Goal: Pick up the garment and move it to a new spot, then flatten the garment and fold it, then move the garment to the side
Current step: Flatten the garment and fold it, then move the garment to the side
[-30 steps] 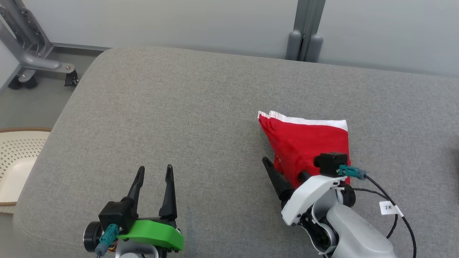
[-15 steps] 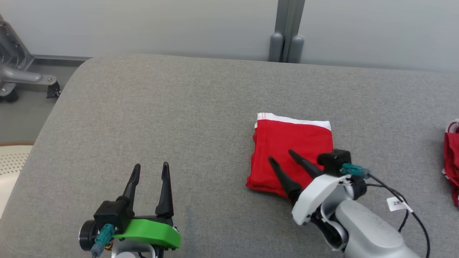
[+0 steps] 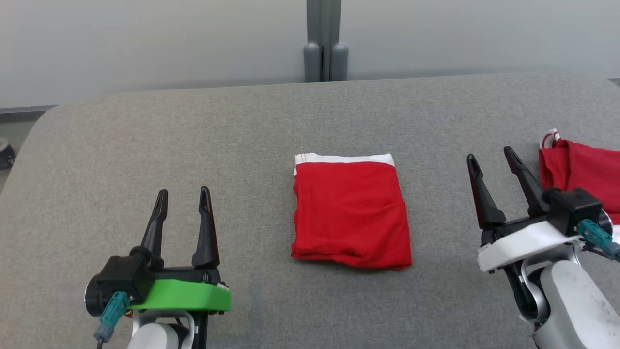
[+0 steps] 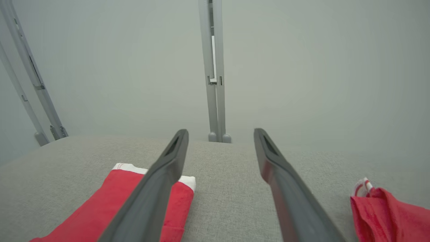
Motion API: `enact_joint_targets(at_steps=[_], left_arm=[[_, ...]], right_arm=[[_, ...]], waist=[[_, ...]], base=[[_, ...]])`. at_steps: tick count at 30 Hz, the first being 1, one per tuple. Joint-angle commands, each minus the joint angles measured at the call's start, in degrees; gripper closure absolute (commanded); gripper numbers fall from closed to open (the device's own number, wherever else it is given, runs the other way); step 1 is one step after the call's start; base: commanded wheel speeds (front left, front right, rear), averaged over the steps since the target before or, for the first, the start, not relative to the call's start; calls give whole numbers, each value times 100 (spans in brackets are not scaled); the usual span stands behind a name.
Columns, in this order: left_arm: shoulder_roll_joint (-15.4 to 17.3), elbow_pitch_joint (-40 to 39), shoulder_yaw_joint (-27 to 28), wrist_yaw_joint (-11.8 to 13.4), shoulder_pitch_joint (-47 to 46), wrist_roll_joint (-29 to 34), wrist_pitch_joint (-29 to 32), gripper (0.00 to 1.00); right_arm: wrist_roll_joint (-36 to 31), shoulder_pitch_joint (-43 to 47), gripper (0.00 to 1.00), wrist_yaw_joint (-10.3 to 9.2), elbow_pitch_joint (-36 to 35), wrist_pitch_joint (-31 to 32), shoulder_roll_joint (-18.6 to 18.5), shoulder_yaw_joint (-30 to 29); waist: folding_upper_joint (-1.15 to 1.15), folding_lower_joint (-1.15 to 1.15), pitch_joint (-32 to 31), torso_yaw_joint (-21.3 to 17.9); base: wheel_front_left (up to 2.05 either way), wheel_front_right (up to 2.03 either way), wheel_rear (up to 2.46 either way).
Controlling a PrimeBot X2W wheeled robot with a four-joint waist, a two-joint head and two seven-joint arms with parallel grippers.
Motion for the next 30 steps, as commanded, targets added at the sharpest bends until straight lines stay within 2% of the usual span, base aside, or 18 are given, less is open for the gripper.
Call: enact_joint_targets(at_steps=[1, 7, 13, 30], left_arm=[[16, -36, 33, -22, -83, 47, -14, 0], [16, -6, 48, -40, 39, 300, -15, 0], [16, 75, -44, -30, 163, 465, -15, 0], [16, 209, -173, 32, 150, 490, -15, 0]], right_arm=[[-138, 172, 0, 0, -223, -11, 90, -155], [-585, 614, 0, 0, -858, -13, 428, -623], [-695, 816, 0, 0, -1001, -13, 640, -703], [-675, 751, 0, 0, -928, -14, 684, -649]], waist=[[0, 0, 78, -231], [0, 0, 98, -429], [0, 0, 144, -509], [0, 0, 194, -346]], base=[[0, 0, 0], [0, 0, 0], [0, 0, 0], [0, 0, 0]])
